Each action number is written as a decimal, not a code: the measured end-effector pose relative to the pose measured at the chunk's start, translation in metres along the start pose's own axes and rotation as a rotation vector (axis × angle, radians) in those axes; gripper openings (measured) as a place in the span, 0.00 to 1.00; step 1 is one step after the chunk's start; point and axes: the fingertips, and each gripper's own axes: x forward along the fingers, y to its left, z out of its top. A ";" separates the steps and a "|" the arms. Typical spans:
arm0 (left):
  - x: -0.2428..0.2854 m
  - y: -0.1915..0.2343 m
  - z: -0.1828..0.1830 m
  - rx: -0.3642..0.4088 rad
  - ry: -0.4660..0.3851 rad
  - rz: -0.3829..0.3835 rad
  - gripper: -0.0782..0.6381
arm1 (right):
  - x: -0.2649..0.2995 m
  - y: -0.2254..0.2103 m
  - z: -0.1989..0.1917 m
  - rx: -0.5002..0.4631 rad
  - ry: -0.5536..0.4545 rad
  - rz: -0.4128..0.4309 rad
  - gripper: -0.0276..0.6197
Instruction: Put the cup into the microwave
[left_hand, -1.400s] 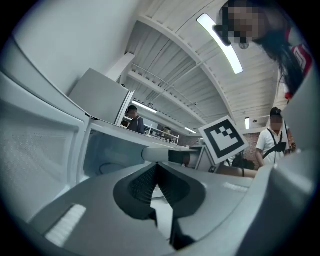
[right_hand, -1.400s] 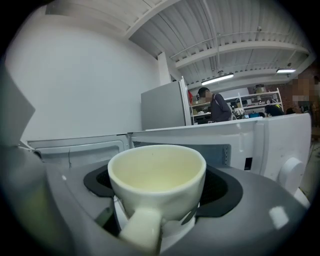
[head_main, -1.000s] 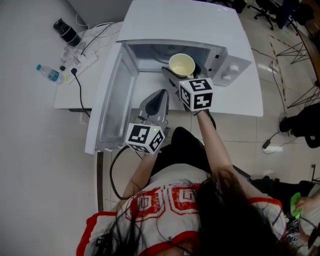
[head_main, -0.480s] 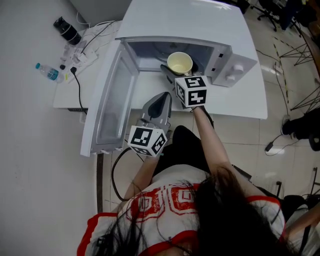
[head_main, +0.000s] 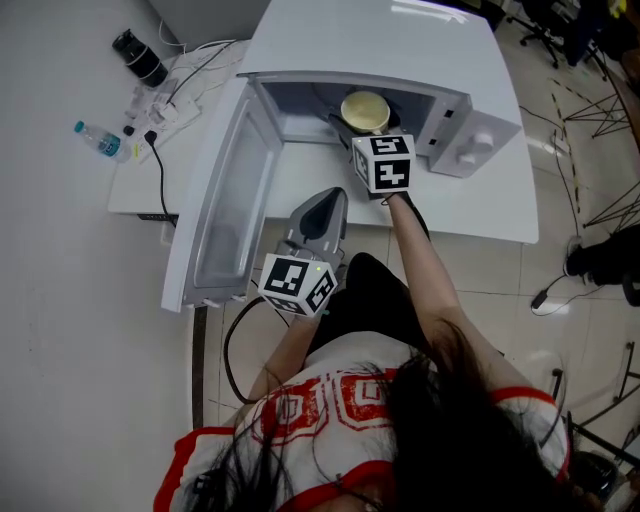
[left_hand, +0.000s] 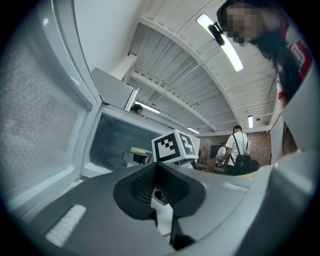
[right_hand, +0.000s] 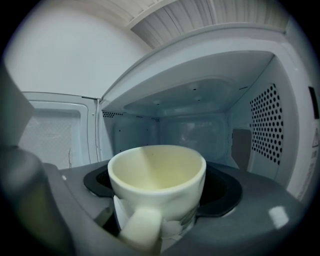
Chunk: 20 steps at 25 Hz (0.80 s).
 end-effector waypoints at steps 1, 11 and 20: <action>0.000 0.000 0.000 0.001 -0.001 -0.003 0.11 | 0.003 -0.001 0.000 -0.002 0.000 -0.002 0.76; 0.003 0.005 -0.009 -0.002 0.002 -0.007 0.11 | 0.028 -0.011 0.002 0.033 -0.003 -0.013 0.76; 0.010 0.007 -0.005 0.003 0.004 -0.013 0.11 | 0.050 -0.019 0.007 0.033 -0.005 -0.020 0.76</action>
